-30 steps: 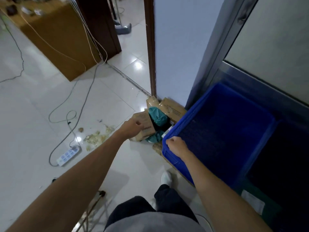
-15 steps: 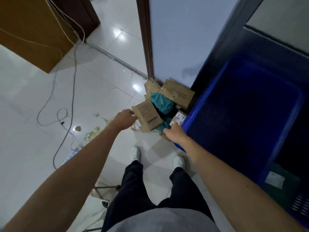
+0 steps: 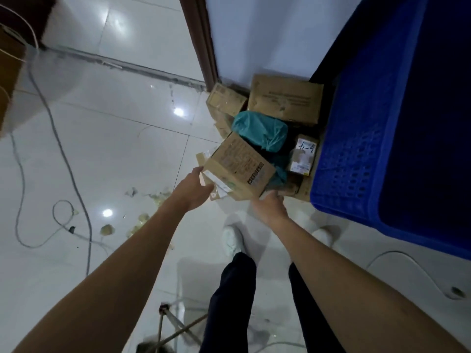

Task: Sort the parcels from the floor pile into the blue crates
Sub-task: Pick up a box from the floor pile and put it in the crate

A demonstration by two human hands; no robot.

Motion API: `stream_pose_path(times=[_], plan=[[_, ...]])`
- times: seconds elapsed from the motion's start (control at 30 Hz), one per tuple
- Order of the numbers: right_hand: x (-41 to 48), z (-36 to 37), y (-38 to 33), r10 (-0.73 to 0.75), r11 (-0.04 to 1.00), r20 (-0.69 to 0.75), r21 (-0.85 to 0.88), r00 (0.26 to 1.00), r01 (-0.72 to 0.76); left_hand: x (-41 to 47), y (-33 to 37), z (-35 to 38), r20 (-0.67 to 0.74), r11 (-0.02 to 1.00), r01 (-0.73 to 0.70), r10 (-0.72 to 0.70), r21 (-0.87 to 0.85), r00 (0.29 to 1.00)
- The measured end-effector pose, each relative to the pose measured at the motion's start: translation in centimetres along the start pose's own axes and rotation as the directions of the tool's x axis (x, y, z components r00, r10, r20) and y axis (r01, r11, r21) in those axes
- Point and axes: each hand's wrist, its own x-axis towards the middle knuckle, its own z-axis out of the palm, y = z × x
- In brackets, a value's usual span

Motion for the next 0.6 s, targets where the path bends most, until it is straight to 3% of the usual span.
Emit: stream_pose_path(times=[0.1, 0.23, 0.6], plan=[[3.7, 1.5, 0.6, 0.078, 0.990, -0.082, 0.120, 0.994, -0.067, 3.7, -1.5, 1.8, 0.030, 1.000, -0.017, 0.017, 0.024, 0.999], [7.8, 2.1, 1.1, 0.170, 0.938, 0.021, 0.302, 0.985, -0.169, 6.7, -1.4, 2.6, 0.013, 0.996, -0.089, 0.089, -0.011, 0.996], [10.3, 3.7, 2.9, 0.173, 0.787, 0.232, 0.551, 0.957, -0.276, 10.7, -2.7, 4.1, -0.038, 0.993, -0.117, 0.118, 0.030, 0.992]])
